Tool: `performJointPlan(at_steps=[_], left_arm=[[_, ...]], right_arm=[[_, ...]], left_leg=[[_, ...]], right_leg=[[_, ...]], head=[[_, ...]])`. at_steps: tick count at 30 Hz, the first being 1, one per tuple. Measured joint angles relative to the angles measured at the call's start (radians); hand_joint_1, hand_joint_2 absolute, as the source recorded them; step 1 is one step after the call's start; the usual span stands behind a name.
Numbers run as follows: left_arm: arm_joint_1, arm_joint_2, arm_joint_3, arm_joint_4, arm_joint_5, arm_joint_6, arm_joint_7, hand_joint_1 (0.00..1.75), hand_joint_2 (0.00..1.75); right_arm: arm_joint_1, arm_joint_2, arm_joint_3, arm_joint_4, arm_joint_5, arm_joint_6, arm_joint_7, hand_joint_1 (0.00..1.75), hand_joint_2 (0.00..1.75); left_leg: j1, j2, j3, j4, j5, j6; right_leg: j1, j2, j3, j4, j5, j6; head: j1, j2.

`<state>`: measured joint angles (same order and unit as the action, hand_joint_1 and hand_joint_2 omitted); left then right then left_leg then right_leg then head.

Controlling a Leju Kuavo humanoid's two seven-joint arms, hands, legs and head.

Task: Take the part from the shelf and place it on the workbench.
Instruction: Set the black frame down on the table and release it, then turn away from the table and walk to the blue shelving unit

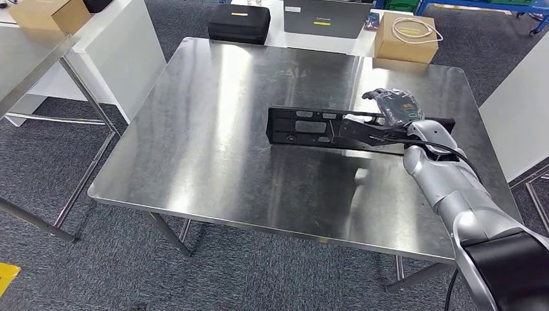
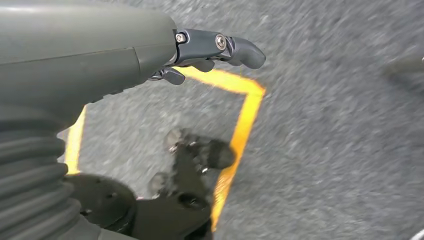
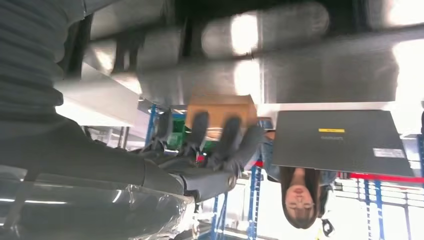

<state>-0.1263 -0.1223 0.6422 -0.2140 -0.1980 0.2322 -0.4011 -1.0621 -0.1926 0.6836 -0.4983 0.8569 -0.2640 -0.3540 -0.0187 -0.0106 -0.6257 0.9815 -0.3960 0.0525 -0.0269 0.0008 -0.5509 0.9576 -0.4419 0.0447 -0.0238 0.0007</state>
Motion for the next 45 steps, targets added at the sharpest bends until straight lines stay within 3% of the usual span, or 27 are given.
performJointPlan(at_steps=[3, 4, 6, 8, 9, 10, 11, 12, 14, 16, 19, 21, 23, 24, 25, 26, 29, 31, 33, 35, 37, 39, 40, 41, 42, 43, 45], left_arm=[[-0.011, 0.016, 0.001, 0.000, -0.011, -0.028, 0.060, 0.00, 0.00], [-0.017, 0.020, 0.001, 0.000, -0.015, -0.036, 0.076, 0.00, 0.00], [-0.030, 0.029, 0.001, 0.000, -0.019, -0.047, 0.102, 0.00, 0.00], [-0.040, 0.035, 0.001, 0.000, -0.021, -0.056, 0.113, 0.00, 0.00], [-0.042, 0.036, 0.001, 0.000, -0.021, -0.062, 0.115, 0.00, 0.00], [-0.043, 0.037, 0.001, 0.000, -0.021, -0.067, 0.117, 0.00, 0.00], [-0.043, 0.038, 0.001, 0.000, -0.023, -0.072, 0.118, 0.00, 0.00], [-0.043, 0.038, 0.001, 0.000, -0.025, -0.076, 0.119, 0.00, 0.00], [-0.045, 0.042, 0.001, 0.000, -0.031, -0.087, 0.120, 0.00, 0.00], [-0.046, 0.048, 0.001, 0.001, -0.034, -0.097, 0.117, 0.00, 0.00], [-0.044, 0.052, 0.001, 0.001, -0.036, -0.109, 0.112, 0.00, 0.00], [-0.044, 0.055, 0.001, 0.002, -0.039, -0.115, 0.109, 0.00, 0.00], [-0.044, 0.055, 0.001, 0.002, -0.040, -0.117, 0.109, 0.00, 0.00], [-0.044, 0.056, 0.001, 0.002, -0.040, -0.117, 0.109, 0.00, 0.00], [-0.044, 0.056, 0.001, 0.002, -0.040, -0.117, 0.109, 0.00, 0.00], [-0.044, 0.056, 0.001, 0.002, -0.040, -0.117, 0.109, 0.00, 0.00], [-0.048, 0.058, 0.001, 0.003, -0.040, -0.118, 0.109, 0.00, 0.00], [-0.052, 0.060, 0.000, 0.003, -0.040, -0.119, 0.108, 0.00, 0.00], [-0.054, 0.063, 0.000, 0.003, -0.040, -0.122, 0.107, 0.00, 0.00], [-0.055, 0.064, 0.000, 0.003, -0.042, -0.126, 0.107, 0.00, 0.00], [-0.059, 0.063, 0.000, 0.003, -0.045, -0.130, 0.108, 0.00, 0.00], [-0.061, 0.062, 0.000, 0.003, -0.049, -0.132, 0.110, 0.00, 0.00], [-0.061, 0.061, 0.000, 0.003, -0.050, -0.132, 0.110, 0.00, 0.00], [-0.061, 0.060, 0.000, 0.003, -0.050, -0.132, 0.110, 0.00, 0.00], [-0.061, 0.060, 0.000, 0.003, -0.051, -0.132, 0.111, 0.00, 0.00], [-0.061, 0.059, 0.000, 0.003, -0.051, -0.133, 0.111, 0.00, 0.00], [-0.062, 0.058, 0.000, 0.003, -0.051, -0.135, 0.111, 0.00, 0.00]], right_arm=[[0.001, 0.001, 0.000, -0.003, 0.000, 0.004, 0.000, 0.00, 1.75], [0.001, 0.001, 0.000, -0.005, 0.001, 0.004, 0.001, 0.00, 1.75], [0.003, 0.002, -0.001, -0.009, 0.003, 0.004, 0.002, 0.00, 1.75], [0.011, 0.002, -0.001, -0.009, 0.005, 0.005, 0.004, 0.00, 1.75], [0.017, 0.001, -0.001, -0.009, 0.006, 0.005, 0.005, 0.00, 1.75], [0.024, 0.001, -0.001, -0.009, 0.007, 0.006, 0.007, 0.00, 1.75], [0.028, 0.000, -0.001, -0.010, 0.007, 0.007, 0.008, 0.00, 1.75], [0.030, -0.001, -0.002, -0.010, 0.008, 0.009, 0.009, 0.00, 1.75], [0.031, -0.004, -0.003, -0.013, 0.008, 0.015, 0.010, 0.00, 0.87], [0.033, -0.007, -0.004, -0.015, 0.009, 0.021, 0.010, 0.00, 0.00], [0.036, -0.010, -0.005, -0.017, 0.009, 0.022, 0.011, 0.00, 0.00], [0.036, -0.011, -0.005, -0.020, 0.009, 0.022, 0.011, 0.00, 0.00], [0.038, -0.012, -0.005, -0.021, 0.009, 0.022, 0.011, 0.00, 0.00], [0.040, -0.012, -0.005, -0.021, 0.009, 0.022, 0.011, 0.00, 0.00], [0.043, -0.012, -0.005, -0.021, 0.009, 0.022, 0.011, 0.00, 0.00], [0.046, -0.013, -0.005, -0.021, 0.009, 0.022, 0.011, 0.00, 0.00], [0.046, -0.014, -0.006, -0.024, 0.010, 0.022, 0.012, 0.00, 0.00], [0.043, -0.016, -0.008, -0.028, 0.010, 0.021, 0.012, 0.00, 0.00], [0.042, -0.019, -0.009, -0.029, 0.012, 0.022, 0.015, 0.00, 0.00], [0.042, -0.022, -0.011, -0.030, 0.014, 0.023, 0.019, 0.00, 0.00], [0.041, -0.031, -0.013, -0.030, 0.015, 0.025, 0.023, 0.00, 0.00], [0.045, -0.039, -0.013, -0.030, 0.016, 0.028, 0.027, 0.00, 0.00], [0.048, -0.041, -0.013, -0.030, 0.016, 0.031, 0.028, 0.00, 0.00], [0.050, -0.043, -0.014, -0.030, 0.016, 0.033, 0.029, 0.00, 0.00], [0.052, -0.044, -0.014, -0.030, 0.016, 0.035, 0.029, 0.00, 0.00], [0.052, -0.045, -0.014, -0.031, 0.016, 0.036, 0.029, 0.00, 0.00], [0.052, -0.046, -0.017, -0.035, 0.016, 0.036, 0.029, 0.00, 0.00]], left_leg=[[0.002, 0.002, 0.001, -0.001, 0.002, 0.019], [0.007, 0.003, 0.005, -0.008, 0.006, 0.024], [0.014, 0.006, 0.012, -0.019, 0.014, 0.031], [0.013, 0.007, 0.011, -0.019, 0.015, 0.033], [0.013, 0.006, 0.011, -0.018, 0.016, 0.032], [0.013, 0.006, 0.010, -0.017, 0.017, 0.030], [0.014, 0.006, 0.009, -0.016, 0.018, 0.028], [0.015, 0.006, 0.008, -0.012, 0.018, 0.024], [0.016, 0.005, 0.000, 0.001, 0.016, 0.012], [0.013, 0.003, -0.010, 0.013, 0.017, -0.002], [0.018, 0.003, -0.024, 0.024, 0.013, -0.015], [0.022, 0.005, -0.052, 0.090, -0.044, -0.026], [0.024, 0.007, -0.100, 0.227, -0.131, -0.036], [0.025, 0.007, -0.118, 0.287, -0.162, -0.038], [0.025, 0.007, -0.120, 0.315, -0.174, -0.035], [0.024, 0.007, -0.099, 0.301, -0.169, -0.030], [0.013, 0.008, 0.042, 0.103, -0.115, 0.005], [0.001, 0.011, 0.087, 0.029, -0.097, 0.024], [-0.007, 0.011, 0.084, 0.019, -0.081, 0.034], [-0.002, 0.014, 0.081, -0.002, -0.053, 0.038], [0.005, 0.017, 0.067, -0.019, -0.023, 0.039], [0.003, 0.017, 0.039, -0.020, -0.002, 0.039], [0.003, 0.017, 0.024, -0.019, 0.009, 0.037], [0.003, 0.017, 0.009, -0.018, 0.019, 0.035], [0.004, 0.018, -0.006, -0.017, 0.030, 0.032], [0.004, 0.019, -0.020, -0.015, 0.040, 0.028], [0.004, 0.019, -0.044, -0.007, 0.057, 0.017]], right_leg=[[-0.009, 0.000, 0.001, -0.005, 0.003, 0.022], [-0.007, 0.000, -0.005, 0.008, -0.006, 0.022], [-0.003, 0.000, -0.047, 0.097, -0.051, 0.010], [-0.002, 0.000, -0.118, 0.244, -0.112, -0.001], [-0.002, 0.000, -0.144, 0.296, -0.128, -0.001], [-0.002, 0.000, -0.151, 0.311, -0.128, 0.004], [-0.004, -0.001, -0.136, 0.282, -0.111, 0.013], [-0.007, -0.001, -0.103, 0.218, -0.083, 0.023], [-0.010, -0.001, -0.038, 0.086, -0.032, 0.032], [-0.007, 0.001, -0.018, 0.043, -0.012, 0.022], [-0.007, 0.003, -0.029, 0.050, 0.001, 0.000], [-0.010, 0.002, -0.040, 0.050, 0.012, -0.017], [-0.005, 0.001, -0.054, 0.050, 0.022, -0.031], [-0.002, 0.001, -0.062, 0.050, 0.027, -0.035], [0.002, 0.001, -0.069, 0.051, 0.032, -0.037], [0.006, 0.001, -0.076, 0.051, 0.038, -0.038], [0.017, 0.001, -0.089, 0.047, 0.057, -0.037], [0.015, -0.002, -0.090, 0.042, 0.068, -0.029], [0.011, -0.005, -0.090, 0.034, 0.082, -0.016], [0.013, -0.004, -0.100, 0.040, 0.078, -0.008], [0.015, -0.003, -0.132, 0.111, 0.014, -0.015], [0.013, -0.002, -0.171, 0.241, -0.068, -0.019], [0.011, -0.002, -0.179, 0.294, -0.088, -0.013], [0.009, -0.002, -0.174, 0.321, -0.088, -0.002], [0.007, -0.002, -0.150, 0.310, -0.073, 0.011], [0.005, -0.002, -0.107, 0.263, -0.051, 0.023], [0.004, -0.002, -0.003, 0.117, -0.045, 0.027]], head=[[0.000, 0.000], [0.000, 0.000], [0.002, 0.000], [0.004, 0.000], [0.005, 0.000], [0.005, 0.000], [0.006, 0.000], [0.006, 0.000], [0.007, 0.000], [0.008, 0.000], [0.007, 0.000], [0.005, 0.000], [0.004, 0.000], [0.004, 0.000], [0.004, 0.000], [0.004, 0.000], [0.006, 0.000], [0.009, 0.000], [0.009, 0.000], [0.008, 0.000], [0.011, 0.000], [0.012, 0.000], [0.013, 0.000], [0.013, 0.000], [0.013, 0.000], [0.013, 0.000], [0.013, 0.000]])
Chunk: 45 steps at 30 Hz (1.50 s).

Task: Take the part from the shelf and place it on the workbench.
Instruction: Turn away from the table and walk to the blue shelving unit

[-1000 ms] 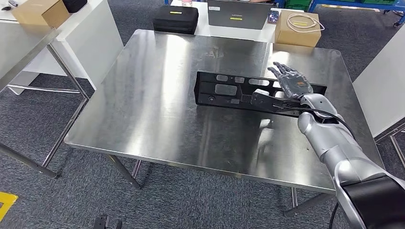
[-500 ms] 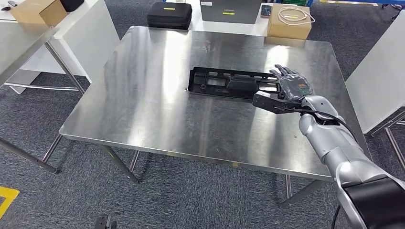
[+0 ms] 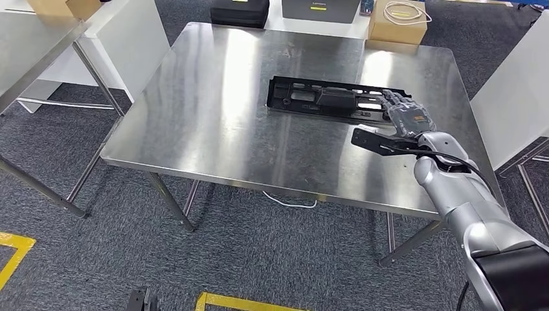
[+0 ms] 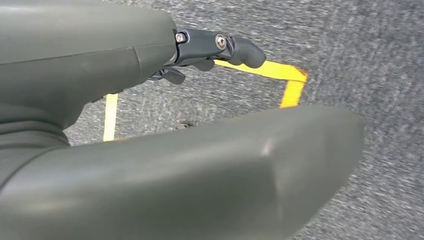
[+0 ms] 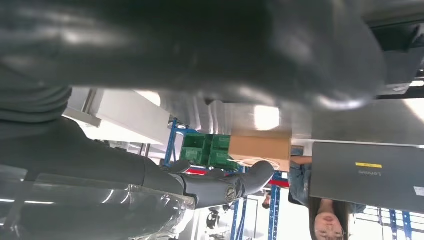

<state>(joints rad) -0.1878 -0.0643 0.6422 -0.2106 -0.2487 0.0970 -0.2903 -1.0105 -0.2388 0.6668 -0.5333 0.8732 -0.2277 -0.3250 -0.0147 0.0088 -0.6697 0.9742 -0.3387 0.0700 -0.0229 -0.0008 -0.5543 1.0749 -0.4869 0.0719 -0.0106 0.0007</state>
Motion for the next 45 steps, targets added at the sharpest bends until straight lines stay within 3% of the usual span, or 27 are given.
performJointPlan(at_steps=[2, 3, 5, 6, 8, 10, 11, 13, 15, 17, 20, 21, 23, 25, 26, 27, 28, 30, 32, 33, 35, 37, 39, 41, 42, 43, 45], left_arm=[[0.000, 0.000, 0.000, 0.000, 0.000, -0.002, 0.000, 0.00, 0.00], [0.000, 0.000, 0.000, 0.000, 0.000, -0.003, -0.001, 0.00, 0.00], [0.001, 0.001, 0.000, 0.000, 0.000, -0.003, -0.001, 0.00, 0.00], [0.002, 0.002, 0.000, 0.000, 0.000, -0.003, -0.001, 0.00, 0.00], [0.002, 0.002, 0.000, 0.001, 0.001, -0.002, -0.001, 0.00, 0.00], [0.002, 0.001, 0.000, 0.001, 0.003, -0.002, -0.001, 0.00, 0.00], [0.003, 0.001, 0.000, 0.001, 0.004, -0.002, -0.001, 0.00, 0.00], [0.002, 0.001, 0.000, 0.001, 0.005, -0.001, -0.001, 0.00, 0.00], [0.000, 0.001, 0.000, 0.001, 0.006, -0.001, -0.001, 0.00, 0.00], [-0.001, 0.001, 0.000, 0.001, 0.008, -0.001, -0.001, 0.00, 0.00], [0.000, 0.001, 0.001, 0.001, 0.010, 0.001, -0.001, 0.00, 0.00], [-0.001, 0.000, 0.002, 0.001, 0.011, 0.002, -0.001, 0.00, 0.00], [-0.002, -0.002, 0.002, 0.001, 0.012, 0.003, -0.001, 0.00, 0.00], [-0.002, -0.002, 0.002, 0.001, 0.014, 0.005, -0.001, 0.00, 0.00], [-0.002, -0.002, 0.003, 0.001, 0.014, 0.006, -0.001, 0.00, 0.00], [-0.002, -0.003, 0.003, 0.001, 0.014, 0.006, -0.001, 0.00, 0.00], [-0.002, -0.003, 0.004, 0.001, 0.013, 0.007, -0.001, 0.00, 0.00], [-0.004, -0.005, 0.004, 0.001, 0.010, 0.008, -0.001, 0.00, 0.00], [-0.007, -0.007, 0.006, 0.001, 0.007, 0.009, 0.000, 0.00, 0.00], [-0.008, -0.008, 0.008, 0.001, 0.007, 0.010, 0.000, 0.00, 0.00], [-0.009, -0.007, 0.012, 0.001, 0.005, 0.011, 0.002, 0.00, 0.00], [-0.012, -0.004, 0.013, 0.001, 0.001, 0.014, 0.002, 0.00, 0.00], [-0.017, -0.002, 0.015, 0.001, -0.002, 0.015, 0.001, 0.00, 0.00], [-0.022, 0.001, 0.017, 0.001, -0.004, 0.016, 0.001, 0.00, 0.00], [-0.025, 0.003, 0.017, 0.001, -0.005, 0.017, 0.001, 0.00, 0.00], [-0.029, 0.005, 0.018, 0.001, -0.006, 0.017, 0.001, 0.00, 0.00], [-0.039, 0.008, 0.018, 0.001, -0.008, 0.017, 0.001, 0.00, 0.00]], right_arm=[[0.000, -0.002, -0.002, -0.005, 0.002, 0.000, 0.001, 0.00, 0.00], [0.000, -0.002, -0.003, -0.006, 0.004, 0.000, 0.002, 0.00, 0.00], [0.000, -0.003, -0.003, -0.007, 0.007, 0.000, 0.005, 0.00, 0.00], [0.001, -0.002, -0.003, -0.007, 0.009, 0.000, 0.007, 0.00, 0.00], [0.000, 0.000, -0.004, -0.008, 0.011, 0.000, 0.008, 0.00, 0.00], [0.000, 0.001, -0.004, -0.008, 0.012, 0.000, 0.008, 0.00, 0.00], [0.001, 0.002, -0.004, -0.008, 0.012, 0.000, 0.009, 0.00, 0.00], [0.001, 0.001, -0.004, -0.008, 0.013, 0.000, 0.009, 0.00, 0.00], [0.000, 0.001, -0.006, -0.008, 0.014, -0.001, 0.009, 0.00, 0.00], [-0.003, 0.002, -0.010, -0.008, 0.015, -0.002, 0.009, 0.00, 0.00], [-0.002, 0.005, -0.011, -0.008, 0.018, -0.003, 0.010, 0.00, 0.00], [-0.001, 0.005, -0.012, -0.008, 0.019, -0.004, 0.012, 0.00, 0.00], [0.000, 0.006, -0.012, -0.006, 0.023, -0.006, 0.017, 0.00, 0.00], [0.003, 0.007, -0.012, -0.003, 0.029, -0.010, 0.021, 0.00, 0.00], [0.004, 0.008, -0.012, -0.001, 0.031, -0.011, 0.022, 0.00, 0.00], [0.006, 0.010, -0.013, 0.001, 0.033, -0.012, 0.022, 0.00, 0.00], [0.006, 0.011, -0.013, 0.003, 0.034, -0.013, 0.022, 0.00, 0.00], [0.004, 0.015, -0.017, 0.004, 0.036, -0.015, 0.023, 0.00, 0.00], [0.002, 0.017, -0.022, 0.004, 0.037, -0.017, 0.024, 0.00, 0.00], [0.000, 0.017, -0.024, 0.004, 0.037, -0.017, 0.025, 0.00, 0.00], [0.000, 0.019, -0.029, 0.005, 0.028, -0.008, 0.026, 0.00, 0.00], [-0.001, 0.025, -0.040, 0.006, 0.015, 0.013, 0.026, 0.00, 0.00], [-0.002, 0.030, -0.047, 0.006, 0.020, 0.027, 0.022, 0.00, 0.00], [-0.001, 0.032, -0.048, 0.004, 0.035, 0.023, 0.019, 0.00, 0.00], [0.000, 0.032, -0.049, 0.002, 0.040, 0.019, 0.019, 0.00, 0.00], [0.000, 0.033, -0.050, -0.002, 0.045, 0.016, 0.019, 0.00, 0.00], [0.000, 0.034, -0.053, -0.015, 0.051, 0.012, 0.021, 0.00, 0.00]], left_leg=[[-0.003, 0.000, -0.012, 0.006, 0.015, -0.010], [-0.004, -0.001, -0.015, 0.007, 0.023, -0.014], [-0.001, -0.005, -0.025, 0.017, 0.017, -0.023], [0.002, -0.008, -0.036, 0.039, -0.011, -0.029], [0.011, -0.011, -0.072, 0.147, -0.109, -0.046], [0.021, -0.011, -0.103, 0.286, -0.183, -0.058], [0.027, -0.011, -0.102, 0.323, -0.190, -0.062], [0.036, -0.011, -0.042, 0.281, -0.154, -0.067], [0.040, -0.012, 0.066, 0.136, -0.132, -0.068], [0.035, -0.016, 0.126, 0.041, -0.138, -0.063], [0.025, -0.016, 0.119, 0.023, -0.122, -0.039], [0.024, -0.014, 0.113, 0.019, -0.112, -0.027], [0.021, -0.011, 0.095, 0.014, -0.092, -0.006], [0.014, -0.011, 0.070, 0.015, -0.073, 0.004], [0.010, -0.011, 0.058, 0.015, -0.065, 0.006], [0.005, -0.011, 0.048, 0.015, -0.056, 0.008], [0.000, -0.012, 0.040, 0.015, -0.049, 0.009], [-0.008, -0.012, 0.029, 0.016, -0.036, 0.008], [-0.010, -0.012, 0.019, 0.016, -0.021, 0.002], [-0.008, -0.012, 0.014, 0.015, -0.012, -0.003], [-0.006, -0.014, 0.006, 0.015, -0.006, -0.014], [-0.003, -0.016, -0.015, 0.063, -0.058, -0.027], [0.011, -0.016, -0.050, 0.182, -0.153, -0.044], [0.028, -0.015, -0.071, 0.294, -0.199, -0.062], [0.037, -0.014, -0.061, 0.310, -0.190, -0.072], [0.046, -0.013, -0.035, 0.291, -0.166, -0.081], [0.058, -0.013, 0.051, 0.179, -0.134, -0.103]], right_leg=[[0.007, 0.002, 0.051, -0.082, -0.017, -0.014], [0.011, 0.002, 0.054, -0.087, -0.016, -0.022], [0.000, -0.001, 0.040, -0.084, -0.002, -0.040], [-0.005, -0.003, 0.031, -0.084, 0.007, -0.052], [-0.008, -0.006, 0.011, -0.084, 0.027, -0.068], [-0.007, -0.007, -0.012, -0.083, 0.046, -0.069], [-0.008, -0.007, -0.024, -0.082, 0.055, -0.066], [-0.011, -0.006, -0.043, -0.081, 0.071, -0.058], [-0.011, -0.006, -0.055, -0.081, 0.083, -0.045], [-0.009, -0.008, -0.061, -0.082, 0.096, -0.027], [-0.007, -0.008, -0.069, -0.088, 0.111, -0.001], [-0.006, -0.008, -0.081, -0.073, 0.096, -0.001], [-0.007, -0.006, -0.123, 0.026, 0.024, -0.013], [-0.005, -0.005, -0.169, 0.170, -0.048, -0.019], [-0.003, -0.005, -0.172, 0.210, -0.061, -0.015], [0.001, -0.004, -0.156, 0.212, -0.057, -0.011], [0.006, -0.004, -0.120, 0.172, -0.041, -0.008], [0.020, -0.002, -0.017, 0.022, -0.009, -0.019], [0.033, -0.001, 0.044, -0.081, -0.001, -0.037], [0.037, -0.001, 0.051, -0.096, -0.001, -0.043], [0.029, -0.004, 0.042, -0.105, 0.017, -0.050], [0.013, -0.008, 0.029, -0.114, 0.039, -0.067], [0.006, -0.011, 0.010, -0.115, 0.058, -0.077], [0.003, -0.013, -0.013, -0.111, 0.075, -0.071], [-0.001, -0.014, -0.027, -0.106, 0.082, -0.065], [-0.007, -0.014, -0.040, -0.099, 0.088, -0.058], [-0.017, -0.015, -0.069, -0.077, 0.097, -0.045]], head=[[-0.002, 0.000], [-0.004, 0.000], [-0.006, 0.000], [-0.008, 0.000], [-0.011, 0.000], [-0.012, 0.000], [-0.012, 0.000], [-0.013, 0.000], [-0.012, 0.000], [-0.010, 0.000], [-0.008, 0.000], [-0.008, 0.000], [-0.006, 0.000], [-0.004, 0.000], [-0.004, 0.000], [-0.004, 0.000], [-0.004, 0.000], [-0.005, 0.000], [-0.007, 0.000], [-0.007, 0.000], [-0.006, 0.000], [-0.008, 0.000], [-0.010, 0.000], [-0.010, 0.000], [-0.010, 0.000], [-0.010, 0.000], [-0.012, 0.000]])
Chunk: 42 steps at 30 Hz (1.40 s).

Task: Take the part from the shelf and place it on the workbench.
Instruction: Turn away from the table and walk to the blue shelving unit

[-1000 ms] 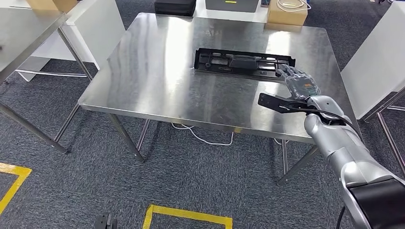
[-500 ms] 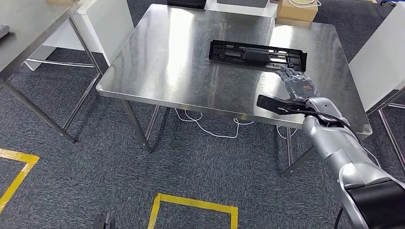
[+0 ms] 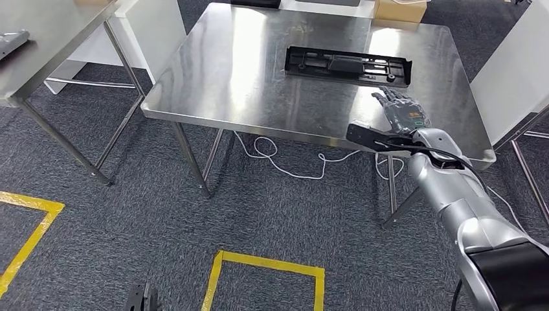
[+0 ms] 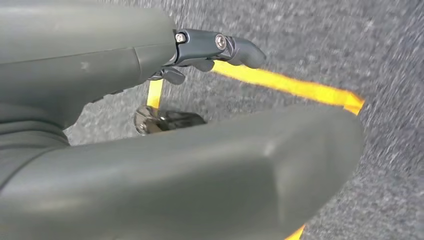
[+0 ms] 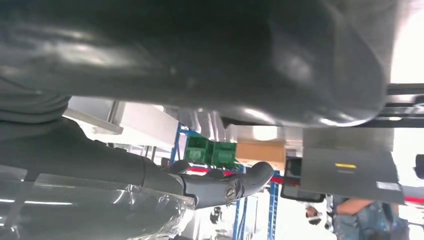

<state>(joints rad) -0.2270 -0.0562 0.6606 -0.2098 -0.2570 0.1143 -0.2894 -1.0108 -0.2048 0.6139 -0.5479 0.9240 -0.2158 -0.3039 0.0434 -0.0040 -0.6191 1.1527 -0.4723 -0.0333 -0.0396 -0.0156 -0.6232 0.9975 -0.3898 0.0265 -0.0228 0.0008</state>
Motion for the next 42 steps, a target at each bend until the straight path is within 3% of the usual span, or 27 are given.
performJointPlan(at_steps=[1, 3, 5, 6, 8, 10, 11, 13, 14, 15, 17, 19, 21, 23, 25, 26, 27, 28, 29, 30, 32, 34, 36, 37, 39, 41, 42], left_arm=[[-0.005, 0.001, 0.000, 0.000, -0.001, 0.000, 0.000, 0.00, 0.00], [-0.013, 0.004, 0.001, 0.000, -0.001, -0.001, -0.001, 0.00, 0.00], [-0.016, 0.006, 0.001, -0.001, -0.002, -0.001, -0.002, 0.00, 0.00], [-0.018, 0.006, 0.001, -0.001, -0.002, -0.001, -0.002, 0.00, 0.00], [-0.020, 0.007, 0.002, -0.001, -0.002, -0.001, -0.002, 0.00, 0.00], [-0.021, 0.009, 0.003, -0.001, -0.002, -0.001, -0.002, 0.00, 0.00], [-0.021, 0.009, 0.004, -0.001, -0.002, -0.001, -0.002, 0.00, 0.00], [-0.021, 0.008, 0.005, -0.001, -0.002, -0.002, -0.002, 0.00, 0.00], [-0.021, 0.008, 0.005, -0.001, -0.003, -0.002, -0.002, 0.00, 0.00], [-0.021, 0.008, 0.006, -0.001, -0.003, -0.002, -0.002, 0.00, 0.00], [-0.022, 0.008, 0.008, -0.001, -0.004, -0.001, -0.002, 0.00, 0.00], [-0.022, 0.007, 0.009, -0.001, -0.004, -0.001, -0.003, 0.00, 0.00], [-0.020, 0.009, 0.012, -0.001, -0.005, -0.001, -0.005, 0.00, 0.00], [-0.019, 0.010, 0.016, -0.001, -0.005, -0.002, -0.011, 0.00, 0.00], [-0.018, 0.010, 0.019, -0.001, -0.007, -0.002, -0.016, 0.00, 0.00], [-0.018, 0.011, 0.021, -0.001, -0.008, -0.001, -0.017, 0.00, 0.00], [-0.018, 0.011, 0.022, -0.001, -0.010, -0.001, -0.018, 0.00, 0.00], [-0.018, 0.012, 0.023, -0.001, -0.011, 0.000, -0.018, 0.00, 0.00], [-0.018, 0.012, 0.024, -0.001, -0.012, 0.000, -0.018, 0.00, 0.00], [-0.018, 0.011, 0.024, -0.001, -0.014, 0.001, -0.018, 0.00, 0.00], [-0.022, 0.010, 0.024, -0.001, -0.018, 0.003, -0.017, 0.00, 0.00], [-0.027, 0.009, 0.024, -0.001, -0.023, 0.006, -0.014, 0.00, 0.00], [-0.028, 0.009, 0.024, -0.001, -0.026, 0.008, -0.010, 0.00, 0.00], [-0.028, 0.008, 0.024, -0.001, -0.027, 0.008, -0.007, 0.00, 0.00], [-0.031, 0.006, 0.024, -0.001, -0.029, 0.009, -0.004, 0.00, 0.00], [-0.032, 0.006, 0.024, -0.001, -0.030, 0.009, -0.002, 0.00, 0.00], [-0.032, 0.005, 0.024, -0.001, -0.030, 0.009, -0.002, 0.00, 0.00]], right_arm=[[0.000, 0.001, -0.002, -0.007, 0.002, -0.001, 0.002, 0.00, 0.00], [0.000, 0.003, -0.007, -0.016, 0.007, -0.002, 0.004, 0.00, 0.00], [0.003, 0.003, -0.009, -0.020, 0.010, -0.003, 0.006, 0.00, 0.00], [0.005, 0.002, -0.010, -0.020, 0.011, -0.003, 0.007, 0.00, 0.00], [0.007, -0.001, -0.012, -0.021, 0.012, -0.004, 0.008, 0.00, 0.00], [0.008, -0.003, -0.013, -0.021, 0.013, -0.005, 0.009, 0.00, 0.00], [0.009, -0.003, -0.013, -0.021, 0.014, -0.006, 0.009, 0.00, 0.00], [0.011, -0.003, -0.014, -0.021, 0.020, -0.007, 0.011, 0.00, 0.00], [0.011, -0.003, -0.014, -0.022, 0.025, -0.007, 0.011, 0.00, 0.00], [0.010, -0.002, -0.015, -0.024, 0.031, -0.007, 0.012, 0.00, 0.00], [0.007, 0.000, -0.019, -0.033, 0.038, -0.009, 0.012, 0.00, 0.00], [0.002, 0.002, -0.022, -0.039, 0.041, -0.010, 0.012, 0.00, 0.00], [-0.002, 0.005, -0.023, -0.039, 0.043, -0.011, 0.012, 0.00, 0.00], [-0.004, 0.012, -0.024, -0.039, 0.046, -0.011, 0.012, 0.00, 0.00], [-0.006, 0.019, -0.024, -0.040, 0.054, -0.012, 0.012, 0.00, 0.00], [-0.005, 0.022, -0.024, -0.040, 0.059, -0.012, 0.012, 0.00, 0.00], [-0.004, 0.024, -0.024, -0.040, 0.063, -0.012, 0.012, 0.00, 0.00], [-0.002, 0.025, -0.024, -0.040, 0.067, -0.013, 0.012, 0.00, 0.00], [0.000, 0.027, -0.024, -0.040, 0.070, -0.014, 0.012, 0.00, 0.00], [0.000, 0.028, -0.025, -0.040, 0.072, -0.016, 0.012, 0.00, 0.00], [-0.003, 0.029, -0.027, -0.040, 0.075, -0.021, 0.012, 0.00, 0.00], [-0.007, 0.029, -0.031, -0.041, 0.079, -0.028, 0.012, 0.00, 0.00], [-0.006, 0.029, -0.031, -0.041, 0.086, -0.031, 0.013, 0.00, 0.00], [-0.005, 0.030, -0.031, -0.041, 0.088, -0.031, 0.013, 0.00, 0.00], [-0.002, 0.026, -0.032, -0.040, 0.090, -0.031, 0.013, 0.00, 0.00], [0.002, 0.021, -0.033, -0.039, 0.091, -0.031, 0.013, 0.00, 0.00], [0.005, 0.020, -0.033, -0.038, 0.092, -0.031, 0.013, 0.00, 0.00]], left_leg=[[0.001, -0.003, 0.034, -0.054, -0.001, -0.005], [-0.008, -0.009, 0.055, -0.103, -0.018, 0.001], [-0.017, -0.009, 0.043, -0.111, -0.003, 0.031], [-0.021, -0.007, 0.034, -0.116, 0.010, 0.049], [-0.024, -0.004, 0.009, -0.124, 0.038, 0.084], [-0.030, -0.002, -0.024, -0.124, 0.066, 0.098], [-0.033, -0.001, -0.041, -0.123, 0.080, 0.099], [-0.040, 0.000, -0.075, -0.123, 0.108, 0.100], [-0.042, 0.000, -0.092, -0.123, 0.122, 0.099], [-0.043, 0.000, -0.106, -0.122, 0.137, 0.098], [-0.046, 0.000, -0.125, -0.125, 0.165, 0.089], [-0.045, 0.000, -0.128, -0.136, 0.191, 0.077], [-0.042, -0.002, -0.133, -0.147, 0.199, 0.065], [-0.038, -0.004, -0.151, -0.105, 0.125, 0.053], [-0.029, -0.004, -0.176, 0.014, 0.018, 0.037], [-0.024, -0.003, -0.187, 0.079, -0.008, 0.029], [-0.017, -0.002, -0.190, 0.131, -0.008, 0.021], [-0.011, 0.000, -0.181, 0.154, 0.010, 0.013], [-0.005, 0.006, -0.152, 0.137, 0.035, 0.006], [0.000, 0.020, -0.105, 0.088, 0.049, -0.001], [-0.002, 0.049, -0.010, -0.038, 0.031, -0.007], [-0.011, 0.053, 0.020, -0.098, -0.001, 0.010], [-0.015, 0.036, 0.011, -0.111, 0.006, 0.041], [-0.017, 0.028, 0.006, -0.115, 0.016, 0.056], [-0.017, 0.015, -0.007, -0.120, 0.035, 0.076], [-0.020, -0.004, -0.026, -0.120, 0.050, 0.082], [-0.022, -0.013, -0.035, -0.120, 0.058, 0.082]], right_leg=[[-0.001, 0.000, -0.012, 0.010, 0.004, 0.007], [0.005, 0.000, -0.029, 0.016, 0.019, 0.028], [0.006, 0.000, -0.036, 0.009, 0.035, 0.053], [0.004, 0.001, -0.045, 0.013, 0.027, 0.058], [0.000, 0.002, -0.077, 0.083, -0.042, 0.049], [0.003, 0.006, -0.113, 0.221, -0.136, 0.040], [0.006, 0.008, -0.120, 0.283, -0.160, 0.043], [0.014, 0.011, -0.091, 0.322, -0.148, 0.056], [0.019, 0.012, -0.050, 0.291, -0.129, 0.058], [0.025, 0.014, 0.007, 0.229, -0.123, 0.053], [0.040, 0.017, 0.116, 0.077, -0.149, 0.026], [0.052, 0.017, 0.149, 0.004, -0.170, 0.002], [0.041, 0.014, 0.134, -0.004, -0.145, -0.018], [0.026, 0.007, 0.117, -0.013, -0.112, -0.040], [0.024, 0.001, 0.090, -0.013, -0.082, -0.049], [0.024, -0.004, 0.076, -0.012, -0.069, -0.046], [0.023, -0.009, 0.062, -0.011, -0.059, -0.042], [0.021, -0.015, 0.048, -0.010, -0.049, -0.037], [0.018, -0.022, 0.036, -0.006, -0.042, -0.031], [0.017, -0.029, 0.024, 0.000, -0.036, -0.025], [0.019, -0.044, 0.004, 0.016, -0.030, -0.014], [0.027, -0.061, -0.005, 0.024, -0.024, -0.001], [0.029, -0.071, -0.012, 0.027, -0.020, 0.016], [0.027, -0.061, -0.022, 0.043, -0.031, 0.019], [0.022, -0.022, -0.063, 0.136, -0.089, 0.013], [0.022, 0.005, -0.113, 0.271, -0.157, 0.007], [0.023, 0.010, -0.122, 0.311, -0.174, 0.009]], head=[[-0.001, 0.000], [-0.003, 0.000], [-0.003, 0.000], [-0.003, 0.000], [0.004, 0.000], [0.011, 0.000], [0.012, 0.000], [0.013, 0.000], [0.012, 0.000], [0.012, 0.000], [0.011, 0.000], [0.009, 0.000], [0.009, 0.000], [0.007, 0.000], [0.004, 0.000], [0.004, 0.000], [0.005, 0.000], [0.004, 0.000], [0.004, 0.000], [0.004, 0.000], [0.001, 0.000], [0.000, 0.000], [0.002, 0.000], [0.003, 0.000], [0.005, 0.000], [0.008, 0.000], [0.008, 0.000]])
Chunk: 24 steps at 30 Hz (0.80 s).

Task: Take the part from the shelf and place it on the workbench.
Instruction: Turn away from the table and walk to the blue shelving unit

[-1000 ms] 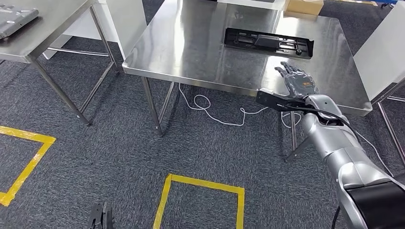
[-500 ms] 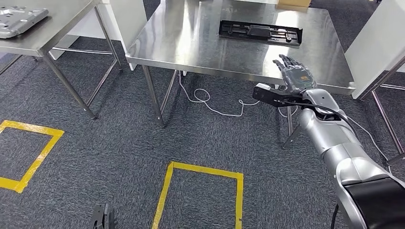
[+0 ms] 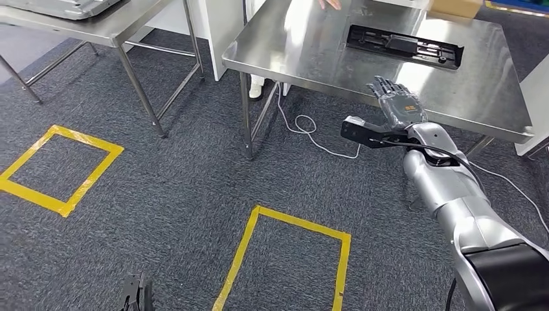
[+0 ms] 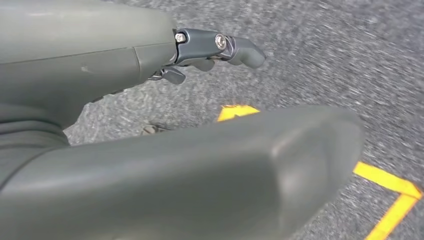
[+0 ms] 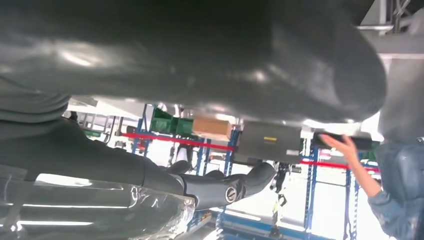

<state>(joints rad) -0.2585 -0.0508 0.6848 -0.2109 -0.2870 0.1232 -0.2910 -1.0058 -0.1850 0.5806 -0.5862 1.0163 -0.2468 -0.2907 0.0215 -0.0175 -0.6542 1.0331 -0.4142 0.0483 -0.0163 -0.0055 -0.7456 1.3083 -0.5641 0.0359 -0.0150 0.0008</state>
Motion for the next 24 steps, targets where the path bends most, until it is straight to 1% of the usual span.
performJointPlan(at_steps=[1, 2, 3, 4, 5, 6, 7, 8, 9, 10, 11, 12, 13, 14, 15, 16, 17, 18, 19, 20, 21, 22, 23, 24], left_arm=[[0.000, -0.001, 0.000, 0.000, -0.001, 0.000, 0.001, 0.00, 0.00], [0.001, -0.001, 0.000, 0.000, -0.002, 0.000, 0.001, 0.00, 0.00], [0.001, -0.002, 0.000, 0.000, -0.002, 0.000, 0.001, 0.00, 0.00], [0.000, -0.002, 0.000, 0.000, -0.003, 0.000, 0.001, 0.00, 0.00], [0.000, -0.002, 0.000, 0.000, -0.003, 0.001, 0.001, 0.00, 0.00], [0.001, -0.002, 0.000, 0.000, -0.003, 0.001, 0.001, 0.00, 0.00], [0.001, -0.002, 0.000, 0.000, -0.004, 0.002, 0.001, 0.00, 0.00], [0.003, -0.001, 0.000, 0.000, -0.004, 0.002, 0.001, 0.00, 0.00], [0.004, 0.000, 0.000, 0.000, -0.004, 0.003, 0.001, 0.00, 0.00], [0.006, 0.000, 0.000, 0.000, -0.004, 0.003, 0.001, 0.00, 0.00], [0.006, 0.001, 0.001, 0.000, -0.004, 0.004, 0.002, 0.00, 0.00], [0.006, 0.001, 0.001, 0.000, -0.004, 0.004, 0.002, 0.00, 0.00], [0.007, 0.000, 0.001, 0.000, -0.004, 0.004, 0.002, 0.00, 0.00], [0.007, 0.000, 0.001, 0.000, -0.004, 0.004, 0.002, 0.00, 0.00], [0.008, 0.000, 0.001, 0.001, -0.004, 0.004, 0.002, 0.00, 0.00], [0.009, 0.000, 0.001, 0.001, -0.004, 0.005, 0.002, 0.00, 0.00], [0.009, 0.000, 0.001, 0.001, -0.004, 0.006, 0.002, 0.00, 0.00], [0.009, 0.000, 0.001, 0.001, -0.005, 0.008, 0.002, 0.00, 0.00], [0.009, 0.000, 0.001, 0.001, -0.005, 0.010, 0.003, 0.00, 0.00], [0.008, 0.000, 0.001, 0.001, -0.006, 0.011, 0.003, 0.00, 0.00], [0.007, 0.000, 0.001, 0.001, -0.007, 0.011, 0.004, 0.00, 0.00], [0.007, 0.000, 0.001, 0.001, -0.009, 0.011, 0.005, 0.00, 0.00], [0.007, 0.000, 0.001, 0.001, -0.012, 0.012, 0.006, 0.00, 0.00], [0.007, 0.000, 0.001, 0.001, -0.014, 0.012, 0.007, 0.00, 0.00]], right_arm=[[0.003, 0.000, 0.000, 0.000, 0.001, 0.000, 0.000, 0.00, 0.00], [0.005, 0.000, 0.000, 0.001, 0.002, 0.000, 0.000, 0.00, 0.00], [0.005, 0.000, 0.000, 0.001, 0.002, 0.000, 0.000, 0.00, 0.00], [0.005, 0.001, -0.001, 0.001, 0.002, 0.000, -0.001, 0.00, 0.00], [0.004, 0.001, -0.001, 0.001, 0.003, 0.000, -0.002, 0.00, 0.00], [0.003, 0.001, -0.001, 0.001, 0.003, 0.001, -0.003, 0.00, 0.00], [0.003, 0.002, -0.002, 0.001, 0.004, 0.001, -0.005, 0.00, 0.00], [0.003, 0.003, -0.002, 0.001, 0.005, 0.001, -0.006, 0.00, 0.00], [0.002, 0.006, -0.002, 0.001, 0.006, 0.001, -0.007, 0.00, 0.00], [0.002, 0.008, -0.002, 0.001, 0.006, 0.001, -0.008, 0.00, 0.00], [0.001, 0.010, -0.002, 0.001, 0.007, 0.002, -0.008, 0.00, 0.00], [0.001, 0.010, -0.002, 0.001, 0.007, 0.002, -0.009, 0.00, 0.00], [0.001, 0.011, -0.002, 0.001, 0.008, 0.002, -0.009, 0.00, 0.00], [0.001, 0.011, -0.002, 0.001, 0.008, 0.002, -0.009, 0.00, 0.00], [0.002, 0.011, -0.001, 0.001, 0.008, 0.002, -0.010, 0.00, 0.00], [0.002, 0.011, -0.001, 0.001, 0.009, 0.002, -0.010, 0.00, 0.00], [0.002, 0.012, -0.001, 0.001, 0.009, 0.002, -0.011, 0.00, 0.00], [0.002, 0.013, -0.001, 0.001, 0.009, 0.002, -0.012, 0.00, 0.00], [0.001, 0.014, -0.001, 0.001, 0.009, 0.003, -0.012, 0.00, 0.00], [0.000, 0.014, -0.002, 0.001, 0.011, 0.002, -0.008, 0.00, 0.00], [-0.001, 0.016, -0.002, 0.002, 0.015, 0.001, -0.001, 0.00, 0.00], [-0.002, 0.018, -0.002, 0.004, 0.022, -0.001, 0.011, 0.00, 0.00], [-0.003, 0.021, -0.002, 0.007, 0.031, -0.006, 0.028, 0.00, 0.00], [-0.003, 0.025, -0.003, 0.011, 0.037, -0.012, 0.048, 0.00, 0.00]], left_leg=[[-0.002, -0.010, -0.009, 0.000, 0.008, -0.002], [-0.003, -0.021, -0.016, 0.001, 0.015, -0.004], [-0.003, -0.031, -0.022, 0.001, 0.021, -0.007], [-0.004, -0.040, -0.028, 0.002, 0.028, -0.012], [-0.006, -0.048, -0.032, 0.002, 0.034, -0.017], [-0.007, -0.056, -0.036, 0.001, 0.039, -0.023], [-0.009, -0.063, -0.039, -0.001, 0.046, -0.029], [-0.009, -0.071, -0.041, -0.004, 0.052, -0.035], [-0.008, -0.074, -0.045, -0.004, 0.055, -0.040], [-0.008, -0.066, -0.052, 0.005, 0.047, -0.044], [-0.008, -0.049, -0.066, 0.035, 0.026, -0.047], [-0.008, -0.027, -0.088, 0.086, -0.007, -0.050], [-0.009, -0.008, -0.115, 0.154, -0.047, -0.054], [-0.007, 0.002, -0.143, 0.224, -0.080, -0.058], [-0.006, 0.007, -0.159, 0.271, -0.099, -0.060], [-0.005, 0.010, -0.157, 0.284, -0.101, -0.061], [-0.004, 0.015, -0.132, 0.252, -0.085, -0.061], [-0.004, 0.026, -0.090, 0.189, -0.059, -0.058], [-0.006, 0.048, -0.045, 0.117, -0.040, -0.055], [-0.009, 0.064, -0.010, 0.057, -0.025, -0.048], [-0.013, 0.074, 0.009, 0.023, -0.019, -0.042], [-0.017, 0.075, 0.013, 0.009, -0.018, -0.036], [-0.019, 0.062, 0.011, 0.007, -0.015, -0.030], [-0.018, 0.052, 0.010, 0.002, -0.010, -0.023]], right_leg=[[0.001, 0.003, 0.011, 0.000, -0.003, 0.004], [0.001, 0.006, 0.043, -0.041, 0.007, 0.008], [0.000, 0.014, 0.091, -0.112, 0.025, 0.012], [0.002, 0.028, 0.135, -0.184, 0.038, 0.011], [0.004, 0.039, 0.167, -0.239, 0.050, 0.008], [0.006, 0.046, 0.186, -0.270, 0.056, 0.002], [0.011, 0.045, 0.189, -0.278, 0.058, -0.005], [0.012, 0.036, 0.190, -0.279, 0.063, -0.012], [0.007, 0.026, 0.191, -0.280, 0.069, -0.018], [0.002, 0.016, 0.189, -0.281, 0.075, -0.027], [-0.004, 0.006, 0.188, -0.283, 0.080, -0.035], [-0.006, -0.003, 0.185, -0.284, 0.084, -0.041], [-0.003, -0.013, 0.182, -0.284, 0.087, -0.046], [-0.001, -0.024, 0.178, -0.284, 0.088, -0.048], [0.001, -0.034, 0.175, -0.284, 0.089, -0.049], [0.002, -0.045, 0.173, -0.283, 0.091, -0.050], [0.003, -0.057, 0.172, -0.283, 0.091, -0.050], [0.003, -0.068, 0.172, -0.283, 0.091, -0.050], [0.006, -0.078, 0.172, -0.282, 0.091, -0.049], [0.010, -0.087, 0.172, -0.282, 0.090, -0.046], [0.014, -0.096, 0.171, -0.281, 0.090, -0.043], [0.018, -0.104, 0.170, -0.282, 0.090, -0.038], [0.021, -0.113, 0.171, -0.283, 0.090, -0.032], [0.023, -0.119, 0.169, -0.282, 0.088, -0.027]], head=[[0.000, 0.000], [0.000, 0.000], [0.001, 0.000], [0.001, 0.000], [0.000, 0.000], [0.000, 0.000], [0.000, 0.000], [0.000, 0.000], [0.000, 0.000], [-0.001, 0.000], [-0.003, 0.000], [-0.004, 0.000], [-0.005, 0.000], [-0.005, 0.000], [-0.005, 0.000], [-0.006, 0.000], [-0.006, 0.000], [-0.006, 0.000], [-0.006, 0.000], [-0.005, 0.000], [-0.003, 0.000], [-0.001, 0.000], [0.001, 0.000], [0.002, 0.000]])
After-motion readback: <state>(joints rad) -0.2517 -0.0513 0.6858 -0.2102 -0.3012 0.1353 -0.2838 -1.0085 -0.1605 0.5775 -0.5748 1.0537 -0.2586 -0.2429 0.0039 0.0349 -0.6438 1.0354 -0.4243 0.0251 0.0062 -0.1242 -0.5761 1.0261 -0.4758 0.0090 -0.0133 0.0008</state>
